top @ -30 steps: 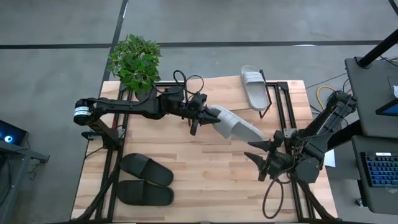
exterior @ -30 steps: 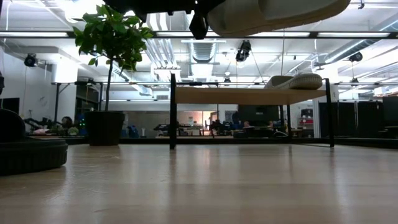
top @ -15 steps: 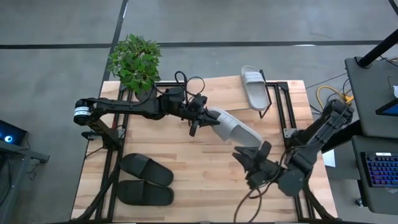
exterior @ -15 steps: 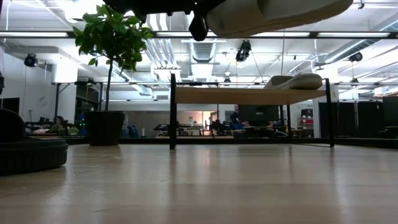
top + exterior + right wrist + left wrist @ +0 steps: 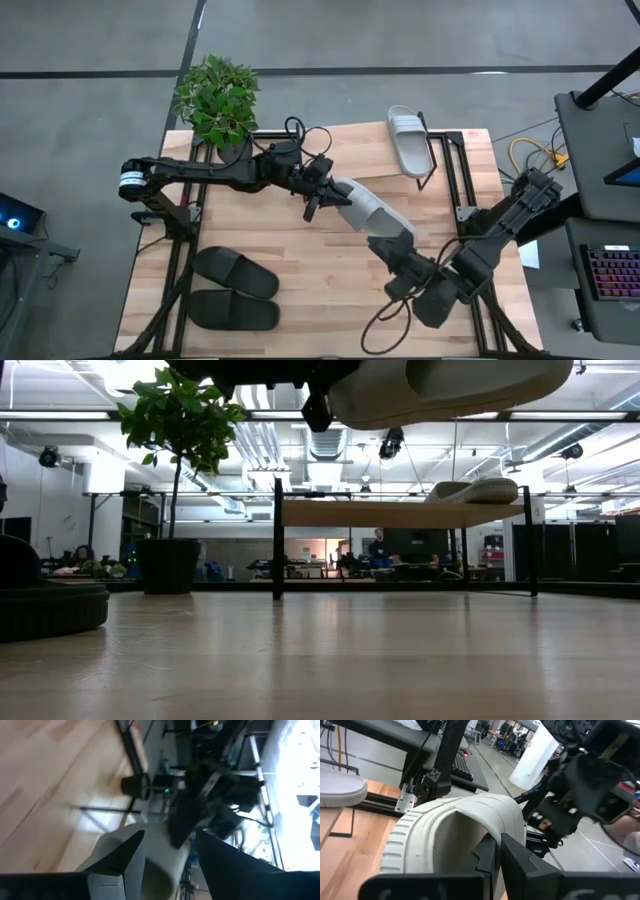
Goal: Pick and place slides into the shelf
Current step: Put the gray slide on the shelf
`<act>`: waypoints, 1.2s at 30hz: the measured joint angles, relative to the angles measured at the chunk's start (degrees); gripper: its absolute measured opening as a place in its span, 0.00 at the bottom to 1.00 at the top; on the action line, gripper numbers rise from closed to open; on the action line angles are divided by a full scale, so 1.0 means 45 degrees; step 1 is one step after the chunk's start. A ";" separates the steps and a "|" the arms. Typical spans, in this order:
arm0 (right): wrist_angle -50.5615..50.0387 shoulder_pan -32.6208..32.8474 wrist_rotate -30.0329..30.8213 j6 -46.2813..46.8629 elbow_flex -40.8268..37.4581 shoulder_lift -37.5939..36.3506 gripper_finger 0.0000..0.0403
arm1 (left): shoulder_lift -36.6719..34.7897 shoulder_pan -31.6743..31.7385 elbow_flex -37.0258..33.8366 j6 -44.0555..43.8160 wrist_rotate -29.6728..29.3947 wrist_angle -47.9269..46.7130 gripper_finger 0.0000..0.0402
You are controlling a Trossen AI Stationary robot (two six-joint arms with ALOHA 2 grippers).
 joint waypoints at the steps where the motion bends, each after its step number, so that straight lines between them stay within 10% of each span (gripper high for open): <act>1: -0.0555 -0.0066 -0.0010 0.0376 0.0125 0.0051 0.41 | 0.0000 0.0000 0.0000 0.0005 0.0000 0.0002 0.00; 36: -0.0701 -0.2525 -0.0707 -0.0359 0.0030 -0.0054 0.33 | 0.0000 -0.0107 0.0029 0.0019 0.0287 -0.0068 0.00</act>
